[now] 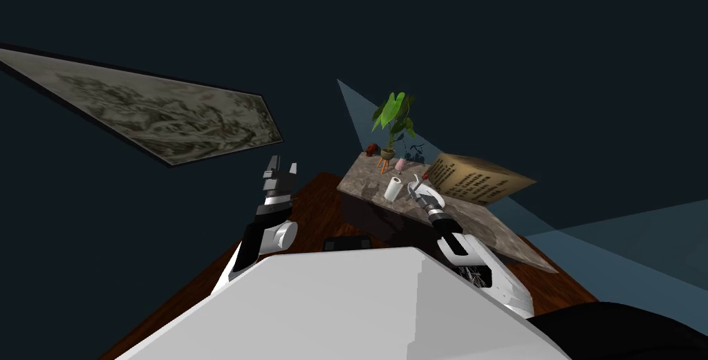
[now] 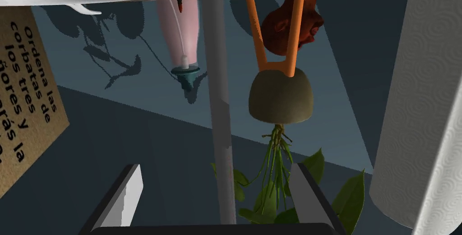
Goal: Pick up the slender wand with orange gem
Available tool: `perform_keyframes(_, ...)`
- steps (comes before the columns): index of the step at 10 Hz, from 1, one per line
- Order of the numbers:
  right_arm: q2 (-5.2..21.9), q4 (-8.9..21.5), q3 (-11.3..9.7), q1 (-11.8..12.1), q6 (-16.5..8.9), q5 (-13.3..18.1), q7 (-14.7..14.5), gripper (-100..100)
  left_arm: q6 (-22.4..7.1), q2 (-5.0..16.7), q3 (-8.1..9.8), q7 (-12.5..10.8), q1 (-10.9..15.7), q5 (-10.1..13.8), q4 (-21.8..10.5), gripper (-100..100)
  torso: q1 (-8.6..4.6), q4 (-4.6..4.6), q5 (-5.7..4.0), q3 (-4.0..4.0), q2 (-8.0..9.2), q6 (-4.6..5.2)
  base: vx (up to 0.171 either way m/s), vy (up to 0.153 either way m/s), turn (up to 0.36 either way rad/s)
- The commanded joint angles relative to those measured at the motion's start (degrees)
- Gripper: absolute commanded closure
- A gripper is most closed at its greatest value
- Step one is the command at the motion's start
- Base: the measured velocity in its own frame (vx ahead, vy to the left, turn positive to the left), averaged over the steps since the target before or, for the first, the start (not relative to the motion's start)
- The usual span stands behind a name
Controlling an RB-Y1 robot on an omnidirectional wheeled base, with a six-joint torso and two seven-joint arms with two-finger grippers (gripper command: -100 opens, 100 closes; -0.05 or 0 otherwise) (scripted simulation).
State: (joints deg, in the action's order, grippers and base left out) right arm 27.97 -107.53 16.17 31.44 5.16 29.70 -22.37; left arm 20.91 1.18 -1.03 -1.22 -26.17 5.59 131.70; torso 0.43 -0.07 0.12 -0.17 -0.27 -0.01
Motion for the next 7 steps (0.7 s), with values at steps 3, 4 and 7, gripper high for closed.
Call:
perform_keyframes(3,2.22,2.92,-2.73,-2.88,2.04,-2.78,-2.48,-100,0.0,0.01,0.01,0.0,0.01,0.0,0.0,0,-0.4,0.04,-0.09,0.11,0.19,0.0,-0.016,0.033,0.016)
perform_keyframes(4,2.22,4.83,-2.73,-4.81,2.04,-4.11,-2.48,-100,0.0,0.01,0.0,0.0,0.02,0.0,0.0,0,-0.37,0.08,-0.1,0.22,0.4,-0.03,-0.098,0.045,0.037)
perform_keyframes(7,4.35,10.36,-5.45,-8.51,4.22,-6.83,-4.77,-100,0.0,0.01,0.01,0.0,0.01,0.0,0.0,0,-0.47,0.07,-0.12,0.19,0.32,0.01,-0.039,0.023,0.016)
